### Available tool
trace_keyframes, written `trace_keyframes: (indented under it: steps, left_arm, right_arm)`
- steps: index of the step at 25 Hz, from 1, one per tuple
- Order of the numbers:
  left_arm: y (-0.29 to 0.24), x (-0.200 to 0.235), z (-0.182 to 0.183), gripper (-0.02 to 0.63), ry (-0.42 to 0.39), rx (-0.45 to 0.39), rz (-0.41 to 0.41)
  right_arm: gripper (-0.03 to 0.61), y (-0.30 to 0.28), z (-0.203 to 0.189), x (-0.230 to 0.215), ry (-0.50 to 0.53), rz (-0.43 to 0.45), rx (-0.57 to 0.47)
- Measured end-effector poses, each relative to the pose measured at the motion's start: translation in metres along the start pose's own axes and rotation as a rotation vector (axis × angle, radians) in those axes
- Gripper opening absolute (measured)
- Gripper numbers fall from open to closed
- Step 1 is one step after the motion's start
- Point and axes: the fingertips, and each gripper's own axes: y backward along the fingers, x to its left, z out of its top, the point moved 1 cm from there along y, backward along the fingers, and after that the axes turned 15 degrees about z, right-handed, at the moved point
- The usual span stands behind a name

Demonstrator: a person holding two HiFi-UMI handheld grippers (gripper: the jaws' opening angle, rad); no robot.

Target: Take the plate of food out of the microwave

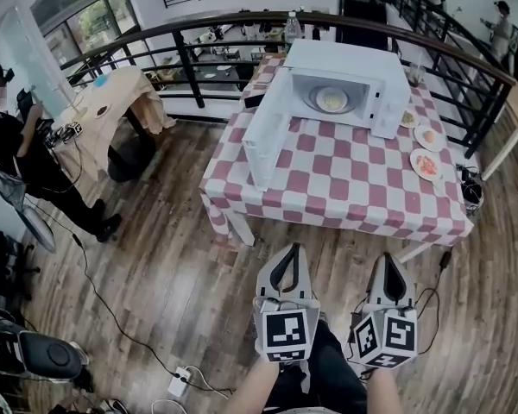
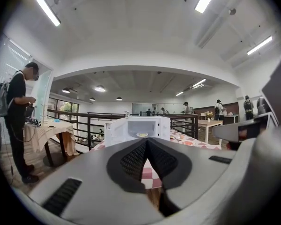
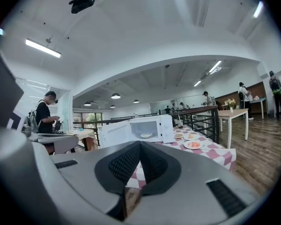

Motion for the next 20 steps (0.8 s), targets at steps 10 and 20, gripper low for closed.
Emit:
trace_keyframes:
  steps: [10, 20]
  left_arm:
    - [-0.067, -0.018, 0.019, 0.011, 0.000, 0.000, 0.042]
    - [-0.132, -0.034, 0.025, 0.011, 0.004, -0.001, 0.088]
  right_arm:
    - [-0.005, -0.061, 0.022, -0.040, -0.003, 0.040, 0.002]
    - [-0.005, -0.124, 0.034, -0.079, 0.003, 0.087, 0.005]
